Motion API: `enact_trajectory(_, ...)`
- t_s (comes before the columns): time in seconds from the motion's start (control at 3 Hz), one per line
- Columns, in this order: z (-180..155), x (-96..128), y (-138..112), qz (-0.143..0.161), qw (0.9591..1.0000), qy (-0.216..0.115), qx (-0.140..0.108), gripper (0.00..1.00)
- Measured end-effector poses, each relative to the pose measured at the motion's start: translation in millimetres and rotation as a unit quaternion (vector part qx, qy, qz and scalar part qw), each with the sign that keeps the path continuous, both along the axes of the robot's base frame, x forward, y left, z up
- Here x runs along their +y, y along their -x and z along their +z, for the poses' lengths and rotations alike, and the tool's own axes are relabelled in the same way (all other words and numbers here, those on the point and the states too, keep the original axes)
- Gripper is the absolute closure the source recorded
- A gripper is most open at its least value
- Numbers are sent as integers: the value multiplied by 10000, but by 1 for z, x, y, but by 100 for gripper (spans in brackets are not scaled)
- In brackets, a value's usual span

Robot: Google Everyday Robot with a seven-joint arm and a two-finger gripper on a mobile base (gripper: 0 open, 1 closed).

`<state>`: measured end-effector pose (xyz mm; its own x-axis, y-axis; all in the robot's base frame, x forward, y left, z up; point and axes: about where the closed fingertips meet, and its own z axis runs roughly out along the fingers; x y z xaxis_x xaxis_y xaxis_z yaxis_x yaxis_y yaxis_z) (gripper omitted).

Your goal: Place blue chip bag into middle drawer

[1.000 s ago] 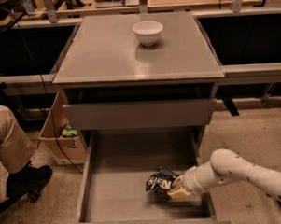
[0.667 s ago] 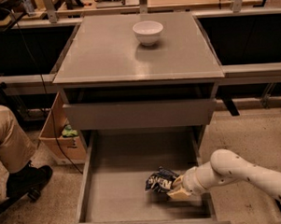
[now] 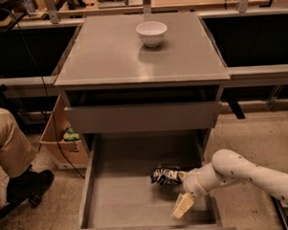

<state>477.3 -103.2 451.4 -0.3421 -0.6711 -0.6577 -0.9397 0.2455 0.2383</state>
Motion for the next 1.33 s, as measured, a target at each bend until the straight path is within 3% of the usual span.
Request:
enact_trajectory(0.33, 61, -2, -5, 66, 9999, -91, -113, 0)
enact_trajectory(0.67, 153, -19, 12, 449, 9986, -73, -257, 0)
enact_trajectory(1.0, 214, -29, 29, 817, 9961, 112, -322, 0)
enact_trajectory(1.33, 216, -28, 35, 903, 9955, 130, -260, 0)
